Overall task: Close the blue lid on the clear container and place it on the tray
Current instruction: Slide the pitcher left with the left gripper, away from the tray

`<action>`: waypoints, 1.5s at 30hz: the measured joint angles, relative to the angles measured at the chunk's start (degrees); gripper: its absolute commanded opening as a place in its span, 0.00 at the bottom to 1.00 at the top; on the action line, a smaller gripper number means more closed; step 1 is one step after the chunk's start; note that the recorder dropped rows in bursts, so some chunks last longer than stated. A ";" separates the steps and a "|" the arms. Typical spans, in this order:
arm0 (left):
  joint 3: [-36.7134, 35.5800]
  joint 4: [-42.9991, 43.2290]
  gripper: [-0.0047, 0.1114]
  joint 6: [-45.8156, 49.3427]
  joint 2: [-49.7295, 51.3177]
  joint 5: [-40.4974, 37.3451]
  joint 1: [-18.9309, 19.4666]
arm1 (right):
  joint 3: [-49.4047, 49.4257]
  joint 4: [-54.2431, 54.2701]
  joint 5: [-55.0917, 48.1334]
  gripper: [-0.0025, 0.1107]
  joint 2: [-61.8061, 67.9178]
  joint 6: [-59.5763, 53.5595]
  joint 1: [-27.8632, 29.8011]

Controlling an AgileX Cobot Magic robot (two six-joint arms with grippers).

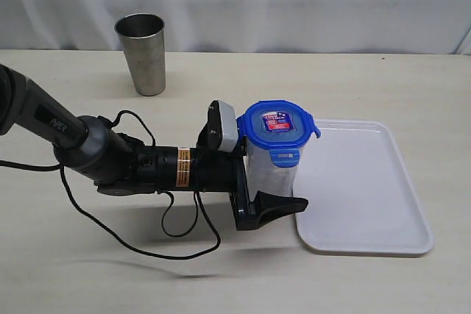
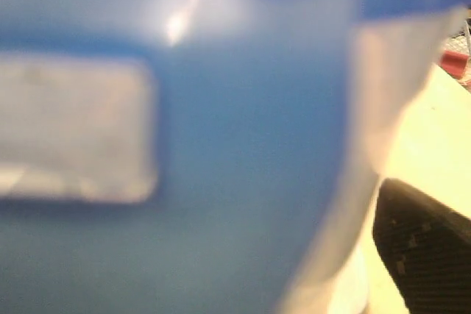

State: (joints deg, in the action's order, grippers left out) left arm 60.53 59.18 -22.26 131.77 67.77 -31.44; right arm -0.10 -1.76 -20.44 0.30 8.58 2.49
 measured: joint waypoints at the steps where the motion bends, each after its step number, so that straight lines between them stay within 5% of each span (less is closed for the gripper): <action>1: 0.00 0.00 0.95 0.00 0.00 0.09 0.00 | 0.00 0.00 0.00 0.06 0.00 0.00 0.00; 13: 0.00 0.11 0.90 0.43 0.00 0.46 -0.08 | 0.00 0.00 0.00 0.06 0.00 0.00 0.00; 25: 0.00 -0.38 0.04 3.31 0.00 -0.60 -0.08 | 0.00 0.00 0.00 0.06 0.00 0.00 0.00; 37: 0.00 -0.10 0.04 2.22 0.00 -0.73 0.29 | 0.00 0.00 0.00 0.06 0.00 0.00 0.00; 45: 0.00 11.69 0.04 -0.64 -1.40 1.01 6.87 | 0.00 0.00 0.00 0.06 0.00 0.00 0.00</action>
State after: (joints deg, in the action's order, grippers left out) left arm 60.53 70.88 -22.90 130.37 68.78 -24.57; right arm -0.10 -1.76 -20.44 0.30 8.58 2.49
